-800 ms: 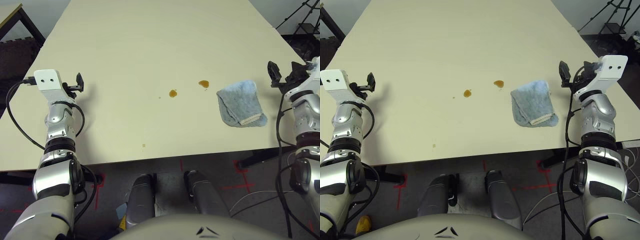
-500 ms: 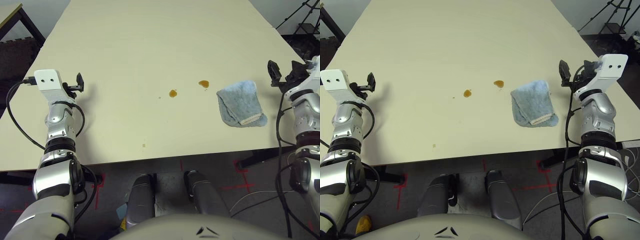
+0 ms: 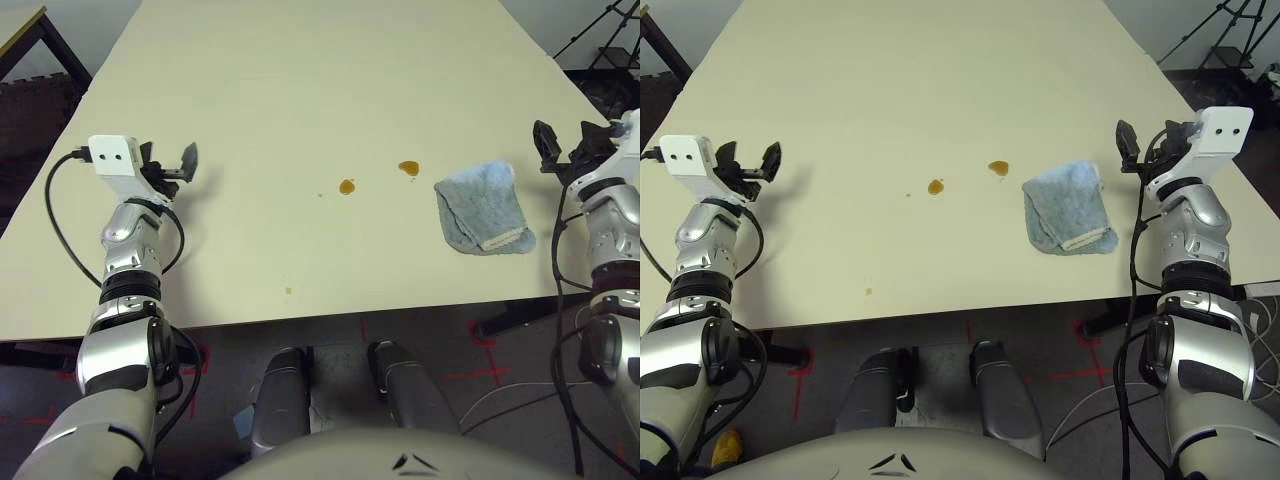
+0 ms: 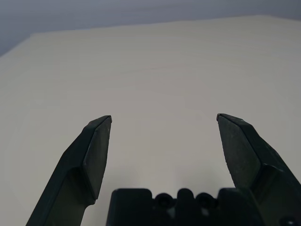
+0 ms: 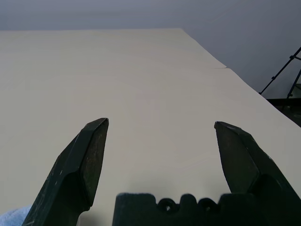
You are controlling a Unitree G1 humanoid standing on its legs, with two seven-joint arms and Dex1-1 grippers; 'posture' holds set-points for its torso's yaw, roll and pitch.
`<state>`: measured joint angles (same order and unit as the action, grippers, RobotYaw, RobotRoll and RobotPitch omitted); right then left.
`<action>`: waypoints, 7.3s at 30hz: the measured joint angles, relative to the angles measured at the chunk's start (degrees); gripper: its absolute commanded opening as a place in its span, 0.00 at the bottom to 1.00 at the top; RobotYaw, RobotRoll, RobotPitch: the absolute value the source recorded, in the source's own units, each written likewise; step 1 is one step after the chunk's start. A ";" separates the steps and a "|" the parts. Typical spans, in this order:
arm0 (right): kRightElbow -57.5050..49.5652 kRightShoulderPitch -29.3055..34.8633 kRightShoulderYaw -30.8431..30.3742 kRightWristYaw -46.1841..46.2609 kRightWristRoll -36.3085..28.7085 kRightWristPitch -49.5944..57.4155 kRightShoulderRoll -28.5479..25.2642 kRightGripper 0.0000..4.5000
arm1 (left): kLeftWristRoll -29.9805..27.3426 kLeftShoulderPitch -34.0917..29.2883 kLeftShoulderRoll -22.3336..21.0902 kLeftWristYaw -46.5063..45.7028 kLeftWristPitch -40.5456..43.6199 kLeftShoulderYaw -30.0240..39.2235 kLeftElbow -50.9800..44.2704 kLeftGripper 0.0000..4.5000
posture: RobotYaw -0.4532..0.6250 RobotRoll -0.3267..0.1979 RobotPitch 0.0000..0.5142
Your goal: Wipe the water off the table with a rag.
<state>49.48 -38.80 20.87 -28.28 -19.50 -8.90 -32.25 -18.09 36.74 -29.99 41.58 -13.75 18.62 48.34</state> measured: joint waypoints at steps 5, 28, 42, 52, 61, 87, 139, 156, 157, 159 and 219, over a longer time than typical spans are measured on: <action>-0.09 -0.46 -0.06 0.53 0.33 0.77 0.23 1.00 | -3.31 -4.27 -0.33 13.04 7.00 -2.93 -8.45 1.00 | 0.30 0.62 0.27; -28.98 12.78 -0.25 -6.79 -10.11 44.97 -3.71 1.00 | -7.67 -10.32 -2.40 27.63 22.59 -7.93 -24.65 1.00 | 0.26 0.62 0.28; -31.59 15.29 -5.39 -8.68 -6.10 44.69 -2.69 1.00 | -7.60 -10.08 -2.25 27.63 21.52 -8.47 -24.63 1.00 | 0.26 0.62 0.27; -33.75 17.13 -8.56 -10.32 -4.36 43.90 -1.83 0.91 | -7.55 -10.04 -2.23 27.62 20.88 -8.54 -24.54 1.00 | 0.26 0.62 0.29; -35.83 17.83 -10.37 -11.32 -4.22 44.05 -0.60 0.20 | -7.49 -9.59 -2.23 27.63 20.50 -8.60 -23.27 1.00 | 0.26 0.62 0.28; -23.30 3.79 -4.47 8.34 -2.17 37.86 12.29 0.03 | -6.92 -8.61 -2.26 28.35 18.83 -9.73 -22.45 1.00 | 0.26 0.62 0.28; -18.07 -3.28 -11.43 9.64 0.61 36.56 26.46 0.03 | -6.94 -10.52 -1.94 28.33 19.35 -10.45 -23.01 1.00 | 0.27 0.62 0.29; -11.60 -6.58 -6.12 10.97 0.55 33.80 14.94 0.03 | -6.93 -10.52 -1.55 28.33 19.33 -10.74 -23.00 1.00 | 0.26 0.62 0.29; -11.62 -6.57 -6.07 10.89 0.51 33.78 14.95 0.03 | -6.93 -10.51 -1.55 28.33 19.33 -10.74 -23.00 1.00 | 0.26 0.62 0.29; -11.80 -6.44 -6.17 10.68 0.27 34.16 15.43 0.03 | -6.93 -10.50 -1.51 28.34 19.33 -10.79 -23.00 1.00 | 0.26 0.62 0.30; -29.26 -1.70 -19.45 6.79 -4.88 52.56 32.04 0.03 | -7.39 -12.63 -2.62 29.35 20.55 -10.59 -25.06 1.00 | 0.28 0.62 0.35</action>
<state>20.22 -40.50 1.42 -21.49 -24.38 43.66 -0.21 -25.48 24.11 -32.61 70.93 6.80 8.03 23.28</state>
